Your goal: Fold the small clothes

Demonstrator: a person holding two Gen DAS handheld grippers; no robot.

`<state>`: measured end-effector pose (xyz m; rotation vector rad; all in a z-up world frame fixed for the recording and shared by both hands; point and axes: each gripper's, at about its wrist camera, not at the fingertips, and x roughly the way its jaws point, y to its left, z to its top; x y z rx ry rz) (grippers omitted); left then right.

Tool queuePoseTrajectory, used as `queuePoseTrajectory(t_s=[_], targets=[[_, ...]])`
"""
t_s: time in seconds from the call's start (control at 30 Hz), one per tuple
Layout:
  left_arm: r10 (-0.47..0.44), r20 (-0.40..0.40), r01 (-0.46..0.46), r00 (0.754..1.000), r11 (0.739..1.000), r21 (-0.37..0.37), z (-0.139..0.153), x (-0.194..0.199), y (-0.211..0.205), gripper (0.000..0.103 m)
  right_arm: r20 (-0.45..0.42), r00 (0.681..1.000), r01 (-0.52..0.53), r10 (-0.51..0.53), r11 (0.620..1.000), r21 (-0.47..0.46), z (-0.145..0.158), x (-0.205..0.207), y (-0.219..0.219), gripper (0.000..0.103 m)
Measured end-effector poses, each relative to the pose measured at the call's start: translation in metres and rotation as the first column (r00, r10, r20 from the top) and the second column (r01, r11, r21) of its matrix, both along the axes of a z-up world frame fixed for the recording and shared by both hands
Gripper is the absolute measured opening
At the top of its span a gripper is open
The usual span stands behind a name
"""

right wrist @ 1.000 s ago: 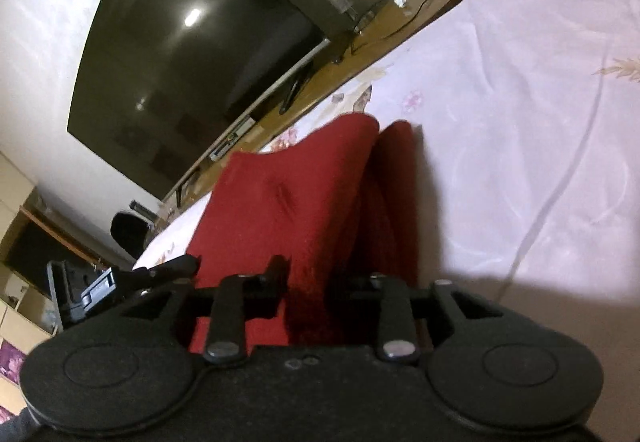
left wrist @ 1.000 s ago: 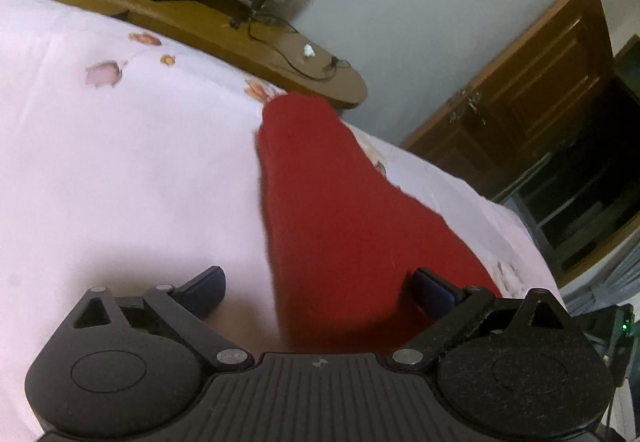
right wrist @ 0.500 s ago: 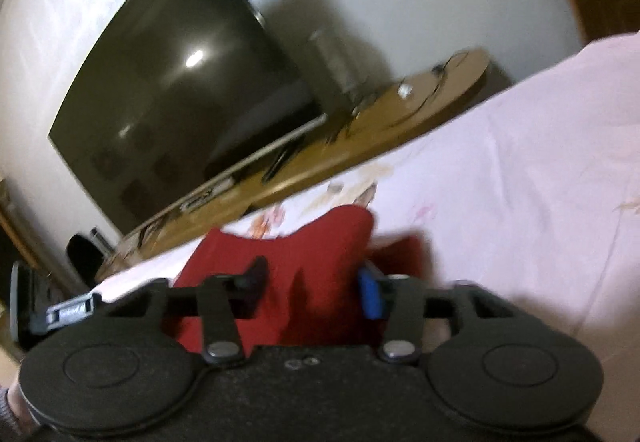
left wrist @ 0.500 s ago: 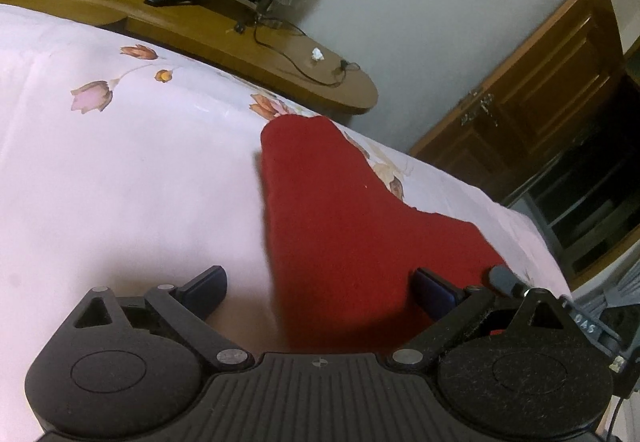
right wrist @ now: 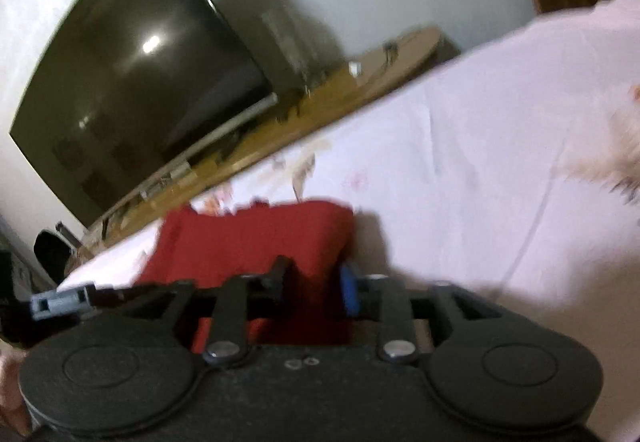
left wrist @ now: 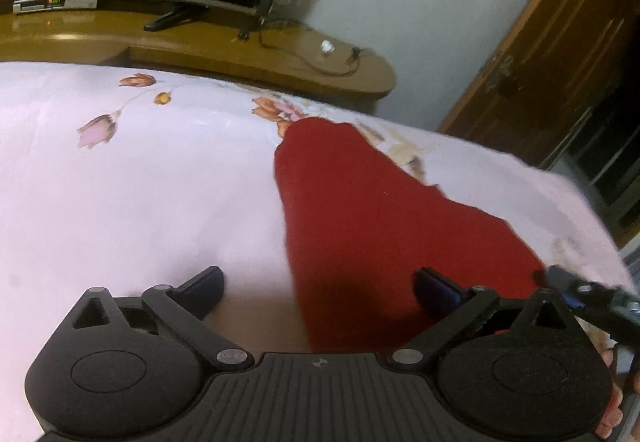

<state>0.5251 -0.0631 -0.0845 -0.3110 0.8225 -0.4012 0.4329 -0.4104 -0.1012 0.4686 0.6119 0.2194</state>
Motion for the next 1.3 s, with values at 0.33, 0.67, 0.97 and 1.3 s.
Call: queuePoseTrajectory(t_s=[0.33, 0.67, 0.97, 1.3], targets=[[-0.009, -0.015, 0.007, 1.000, 0.989, -0.150, -0.009, -0.101, 0.015, 0.101, -0.065, 0.994, -0.058, 0.085, 0.938, 0.341, -0.002, -0.108, -0.021, 0.052], [-0.004, -0.037, -0.004, 0.999, 0.979, -0.204, -0.012, -0.119, 0.028, 0.101, -0.140, 0.988, -0.015, 0.068, 0.937, 0.350, -0.012, -0.083, 0.009, 0.012], [-0.047, -0.025, 0.043, 0.999, 0.989, -0.140, -0.013, -0.126, 0.046, 0.101, -0.156, 0.984, -0.028, 0.090, 0.931, 0.364, -0.046, -0.101, -0.011, 0.013], [-0.114, -0.016, 0.111, 0.993, 0.986, -0.124, 0.001, -0.075, 0.010, 0.101, -0.033, 0.999, -0.011, 0.017, 0.984, 0.177, 0.008, -0.052, -0.014, 0.043]])
